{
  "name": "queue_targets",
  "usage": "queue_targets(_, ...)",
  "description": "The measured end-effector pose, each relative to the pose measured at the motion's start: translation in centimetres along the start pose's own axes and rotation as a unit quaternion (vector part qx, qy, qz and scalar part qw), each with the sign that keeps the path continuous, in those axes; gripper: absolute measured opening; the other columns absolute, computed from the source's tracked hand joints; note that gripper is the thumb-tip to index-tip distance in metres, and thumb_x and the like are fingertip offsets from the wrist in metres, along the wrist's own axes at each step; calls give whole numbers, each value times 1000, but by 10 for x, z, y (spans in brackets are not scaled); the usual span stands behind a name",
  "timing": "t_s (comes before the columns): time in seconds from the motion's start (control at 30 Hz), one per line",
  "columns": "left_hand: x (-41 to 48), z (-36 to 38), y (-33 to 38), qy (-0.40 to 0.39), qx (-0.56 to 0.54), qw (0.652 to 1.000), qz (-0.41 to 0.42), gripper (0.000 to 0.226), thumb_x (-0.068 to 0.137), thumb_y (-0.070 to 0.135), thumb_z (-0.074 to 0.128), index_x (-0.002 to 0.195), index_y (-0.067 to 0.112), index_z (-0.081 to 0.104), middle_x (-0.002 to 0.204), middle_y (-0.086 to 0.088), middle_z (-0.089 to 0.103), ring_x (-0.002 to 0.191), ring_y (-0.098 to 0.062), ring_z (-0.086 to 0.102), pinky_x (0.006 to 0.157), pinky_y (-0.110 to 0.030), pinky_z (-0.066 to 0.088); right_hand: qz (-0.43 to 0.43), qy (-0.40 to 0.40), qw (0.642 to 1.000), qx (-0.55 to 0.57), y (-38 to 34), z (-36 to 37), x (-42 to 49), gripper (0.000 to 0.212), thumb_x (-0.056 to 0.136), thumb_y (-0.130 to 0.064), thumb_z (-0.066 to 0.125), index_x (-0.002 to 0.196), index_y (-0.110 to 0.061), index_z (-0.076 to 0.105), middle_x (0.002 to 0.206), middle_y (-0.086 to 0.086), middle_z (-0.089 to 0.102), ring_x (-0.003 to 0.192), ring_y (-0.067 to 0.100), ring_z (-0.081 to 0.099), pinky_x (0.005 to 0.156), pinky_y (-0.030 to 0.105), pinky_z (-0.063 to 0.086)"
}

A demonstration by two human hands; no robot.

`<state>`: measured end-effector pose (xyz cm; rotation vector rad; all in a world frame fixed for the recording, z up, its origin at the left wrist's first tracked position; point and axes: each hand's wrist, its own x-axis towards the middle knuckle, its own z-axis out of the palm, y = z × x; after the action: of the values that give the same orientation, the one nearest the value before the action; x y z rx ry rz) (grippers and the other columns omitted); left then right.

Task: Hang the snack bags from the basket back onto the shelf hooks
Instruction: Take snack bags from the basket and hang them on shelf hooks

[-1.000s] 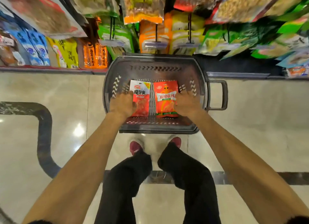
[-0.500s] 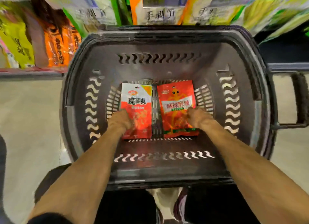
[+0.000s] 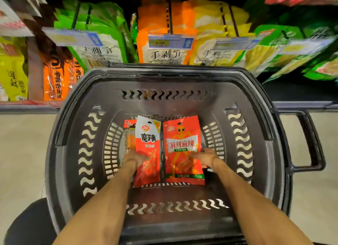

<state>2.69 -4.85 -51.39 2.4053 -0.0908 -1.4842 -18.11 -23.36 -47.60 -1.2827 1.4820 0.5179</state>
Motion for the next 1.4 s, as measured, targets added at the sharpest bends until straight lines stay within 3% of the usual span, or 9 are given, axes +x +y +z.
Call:
queue_targets(0.07, -6, 2, 2, 17, 31, 999, 12, 55, 85, 36, 74, 132, 11, 59, 131, -11, 64, 119, -29, 60, 103, -39, 47, -25, -15, 999, -13, -1, 8, 3, 22, 83, -20, 78, 103, -18, 68, 109, 6, 72, 92, 21, 68, 79, 32, 57)
queue_targets(0.3, -63, -23, 8, 31, -25, 997, 65, 41, 92, 27, 65, 130, 13, 63, 124, -10, 67, 113, -27, 63, 96, -30, 48, -97, 55, 988, -107, -19, 21, -32, 35, 88, -22, 70, 122, -13, 67, 116, 6, 70, 107, 26, 66, 87, 29, 51)
queue_targets(0.47, -155, -70, 14, 62, -81, 992, 72, 29, 94, 21, 65, 122, 12, 66, 112, -7, 70, 98, -23, 64, 83, -26, 48, -150, 66, 978, -129, -50, -6, -108, 33, 88, -29, 67, 115, -12, 69, 108, 8, 73, 101, 26, 67, 90, 37, 54)
queue_targets(0.6, -238, -110, 11, 95, -183, 976, 75, 41, 76, 34, 81, 109, 13, 73, 101, -7, 73, 96, -24, 69, 85, -40, 55, -190, 56, 972, -124, -86, -35, -199, 21, 94, -22, 59, 109, -10, 68, 103, 9, 71, 94, 25, 67, 85, 38, 55)
queue_targets(0.8, -403, -178, 43, 134, -340, 927, 82, 26, 81, 23, 80, 105, 17, 72, 87, -10, 74, 62, -13, 62, 67, -29, 51, -329, 31, 937, -116, -147, -91, -368, 20, 96, -16, 58, 112, -24, 68, 95, -13, 67, 79, 4, 62, 66, 13, 47)
queue_targets(0.93, -511, -224, 65, 178, -410, 888, 111, 19, 82, 15, 78, 98, 22, 70, 82, 7, 75, 62, -4, 69, 62, -24, 53, -366, 2, 926, -88, -188, -133, -473, 19, 95, -23, 61, 112, -27, 67, 103, 0, 74, 93, 18, 70, 87, 41, 56)
queue_targets(1.0, -562, -244, 75, 207, -429, 869, 135, 18, 84, 12, 76, 100, 18, 69, 78, 9, 73, 58, 2, 66, 55, -16, 51, -395, -10, 915, -85, -206, -153, -523, 23, 96, -22, 60, 118, -25, 66, 110, -1, 72, 100, 18, 68, 90, 39, 53)
queue_targets(1.23, -729, -291, 77, 328, -495, 784, 178, 13, 86, 18, 75, 92, 10, 66, 54, 14, 63, 46, 2, 56, 48, -19, 44, -519, -80, 849, -63, -257, -186, -667, 22, 98, -17, 59, 115, -29, 64, 98, -25, 67, 86, -16, 60, 73, -2, 41)
queue_targets(1.4, -819, -303, 45, 382, -540, 725, 192, 25, 86, 21, 76, 69, 15, 58, 44, 12, 48, 36, -7, 41, 45, -26, 34, -600, -102, 793, -34, -266, -176, -747, 9, 91, -28, 67, 96, -35, 67, 89, -31, 69, 84, -12, 64, 86, 21, 51)
